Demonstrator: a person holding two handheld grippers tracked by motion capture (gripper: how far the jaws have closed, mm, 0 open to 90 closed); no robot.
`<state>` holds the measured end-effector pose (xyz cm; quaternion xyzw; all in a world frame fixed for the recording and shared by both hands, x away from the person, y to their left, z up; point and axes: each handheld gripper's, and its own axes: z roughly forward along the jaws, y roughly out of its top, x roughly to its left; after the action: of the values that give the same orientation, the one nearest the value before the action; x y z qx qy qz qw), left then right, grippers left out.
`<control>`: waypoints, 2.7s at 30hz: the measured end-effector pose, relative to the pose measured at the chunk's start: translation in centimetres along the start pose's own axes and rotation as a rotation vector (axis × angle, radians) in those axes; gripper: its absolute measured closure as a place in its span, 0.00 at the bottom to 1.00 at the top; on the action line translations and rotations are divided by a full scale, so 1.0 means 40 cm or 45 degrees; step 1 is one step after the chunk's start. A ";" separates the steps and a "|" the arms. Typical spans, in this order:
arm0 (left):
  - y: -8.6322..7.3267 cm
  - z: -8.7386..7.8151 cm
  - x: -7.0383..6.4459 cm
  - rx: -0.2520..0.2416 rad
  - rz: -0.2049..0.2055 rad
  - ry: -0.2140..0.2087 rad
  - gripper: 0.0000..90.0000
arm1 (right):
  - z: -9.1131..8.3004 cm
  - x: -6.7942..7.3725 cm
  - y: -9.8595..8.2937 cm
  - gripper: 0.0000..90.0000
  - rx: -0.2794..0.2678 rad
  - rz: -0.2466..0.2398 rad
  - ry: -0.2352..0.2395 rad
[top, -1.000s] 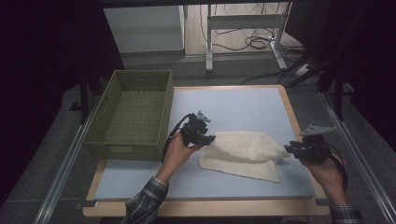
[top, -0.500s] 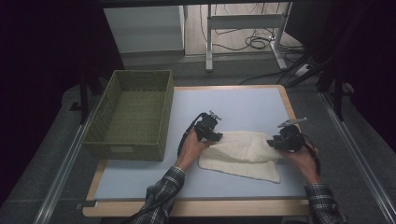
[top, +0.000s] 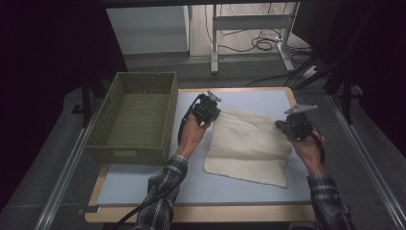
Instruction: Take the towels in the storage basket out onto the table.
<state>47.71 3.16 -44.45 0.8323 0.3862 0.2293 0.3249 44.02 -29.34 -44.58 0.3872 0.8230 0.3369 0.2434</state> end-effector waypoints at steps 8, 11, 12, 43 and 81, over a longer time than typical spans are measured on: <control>-0.051 0.043 0.030 0.047 -0.047 0.019 0.61 | 0.042 -0.054 -0.008 0.65 0.062 0.073 -0.048; -0.057 0.061 0.031 0.047 -0.058 -0.002 0.59 | 0.056 -0.070 -0.025 0.66 0.079 0.098 -0.050; -0.060 0.073 0.029 0.048 -0.060 -0.009 0.59 | 0.069 -0.080 -0.036 0.69 0.085 0.117 -0.046; -0.101 0.168 0.043 0.046 -0.178 -0.075 0.52 | 0.136 -0.154 -0.041 0.69 0.078 0.204 -0.148; -0.078 0.121 0.055 -0.094 -0.210 -0.118 0.99 | 0.094 -0.153 -0.022 0.98 -0.029 0.258 -0.044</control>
<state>50.55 4.68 -49.71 0.7948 0.4293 0.1772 0.3907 49.65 -33.28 -46.84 0.4712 0.7715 0.3623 0.2266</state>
